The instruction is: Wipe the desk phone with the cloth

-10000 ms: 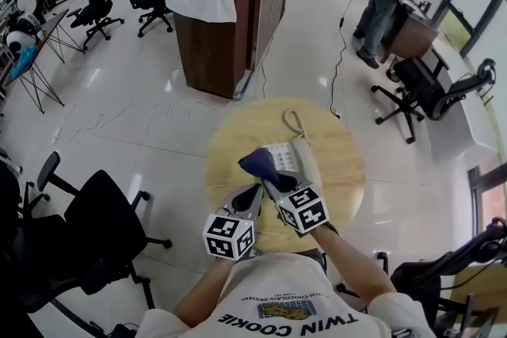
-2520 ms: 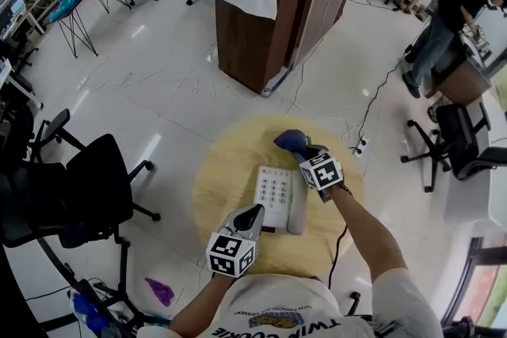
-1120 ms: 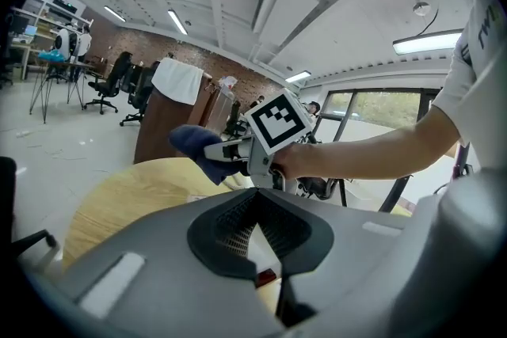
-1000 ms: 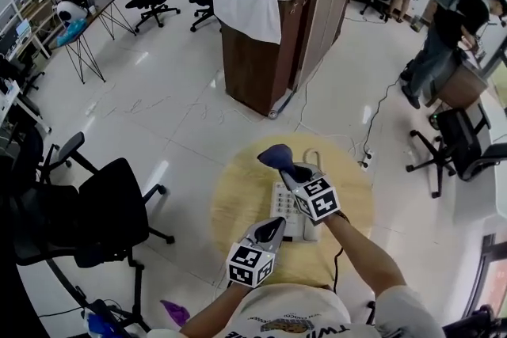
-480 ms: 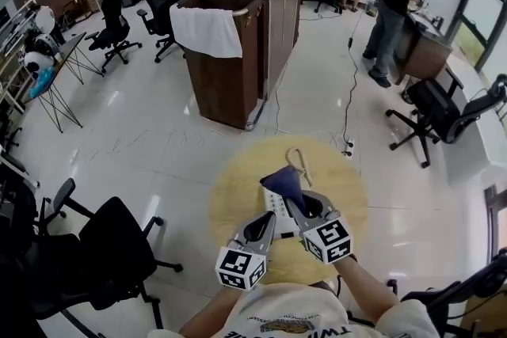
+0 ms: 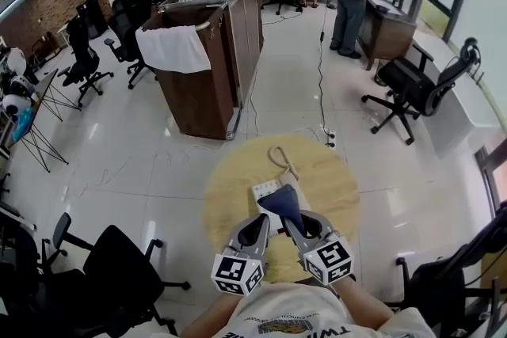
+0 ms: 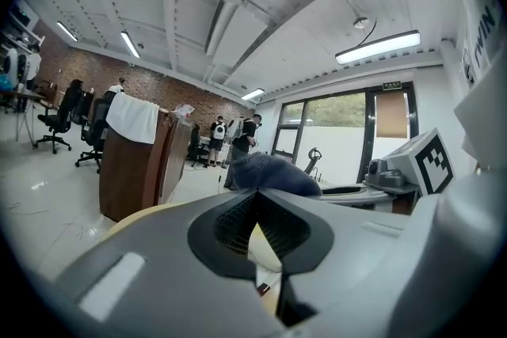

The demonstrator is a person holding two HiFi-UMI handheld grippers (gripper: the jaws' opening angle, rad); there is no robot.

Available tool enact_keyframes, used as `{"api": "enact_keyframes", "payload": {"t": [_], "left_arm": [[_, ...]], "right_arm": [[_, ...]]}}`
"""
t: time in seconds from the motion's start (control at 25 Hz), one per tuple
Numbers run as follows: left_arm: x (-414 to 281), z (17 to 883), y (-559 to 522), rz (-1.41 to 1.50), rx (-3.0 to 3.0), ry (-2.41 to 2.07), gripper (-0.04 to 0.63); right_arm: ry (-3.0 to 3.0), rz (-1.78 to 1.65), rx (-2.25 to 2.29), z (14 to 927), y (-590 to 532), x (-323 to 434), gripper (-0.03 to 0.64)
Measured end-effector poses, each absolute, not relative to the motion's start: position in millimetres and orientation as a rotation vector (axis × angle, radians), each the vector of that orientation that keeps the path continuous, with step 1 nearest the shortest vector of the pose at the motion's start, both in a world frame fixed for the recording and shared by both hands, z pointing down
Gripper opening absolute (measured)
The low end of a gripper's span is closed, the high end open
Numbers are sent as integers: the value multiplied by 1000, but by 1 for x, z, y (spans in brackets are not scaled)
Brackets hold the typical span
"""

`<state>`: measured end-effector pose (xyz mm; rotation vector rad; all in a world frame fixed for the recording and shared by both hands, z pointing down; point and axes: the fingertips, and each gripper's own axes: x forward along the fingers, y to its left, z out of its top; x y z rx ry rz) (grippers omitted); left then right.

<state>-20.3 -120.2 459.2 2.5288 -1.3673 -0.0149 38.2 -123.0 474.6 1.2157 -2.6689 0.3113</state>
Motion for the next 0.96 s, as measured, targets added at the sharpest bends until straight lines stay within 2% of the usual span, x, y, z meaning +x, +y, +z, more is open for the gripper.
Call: {"api": "enact_keyframes", "payload": {"t": [0.56, 0.96], "left_arm": [[-8, 473, -100, -11, 2555, -1287, -8], [-21, 475, -97, -15, 2552, -1286, -7]], "right_arm": [[-2580, 428, 1415, 496, -92, 69, 64], [-2578, 430, 1416, 499, -92, 59, 64]]}}
